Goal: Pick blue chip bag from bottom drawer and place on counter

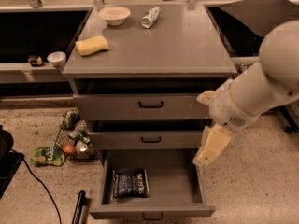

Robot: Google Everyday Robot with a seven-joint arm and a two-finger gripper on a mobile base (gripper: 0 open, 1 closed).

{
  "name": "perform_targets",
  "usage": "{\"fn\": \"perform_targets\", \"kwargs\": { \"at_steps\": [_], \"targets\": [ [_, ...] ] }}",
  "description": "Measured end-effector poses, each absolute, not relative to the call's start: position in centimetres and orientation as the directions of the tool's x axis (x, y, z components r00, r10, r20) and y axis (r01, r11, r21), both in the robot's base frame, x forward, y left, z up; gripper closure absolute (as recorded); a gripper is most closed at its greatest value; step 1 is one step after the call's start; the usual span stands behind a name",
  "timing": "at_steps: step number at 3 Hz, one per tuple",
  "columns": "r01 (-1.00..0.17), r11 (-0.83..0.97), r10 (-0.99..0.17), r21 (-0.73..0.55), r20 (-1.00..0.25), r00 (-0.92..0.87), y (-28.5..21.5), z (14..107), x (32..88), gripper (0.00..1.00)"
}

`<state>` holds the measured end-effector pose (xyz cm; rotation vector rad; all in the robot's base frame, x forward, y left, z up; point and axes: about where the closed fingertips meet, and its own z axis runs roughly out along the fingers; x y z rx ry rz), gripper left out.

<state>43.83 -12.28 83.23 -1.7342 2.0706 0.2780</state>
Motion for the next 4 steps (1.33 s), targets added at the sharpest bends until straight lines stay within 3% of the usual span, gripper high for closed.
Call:
{"fn": "perform_targets", "kwargs": {
  "at_steps": [1,3,4],
  "targets": [
    [-0.975,0.214,-0.819,-0.068,-0.556,-0.14,-7.9,77.9,43.9,0.0],
    [-0.963,0.256,-0.83,-0.079,-0.529,-0.177,-8.9,74.9,44.6,0.0],
    [-0.952,0.284,-0.83,-0.112,-0.526,-0.186,-10.3,68.9,45.5,0.0]
  ]
}}
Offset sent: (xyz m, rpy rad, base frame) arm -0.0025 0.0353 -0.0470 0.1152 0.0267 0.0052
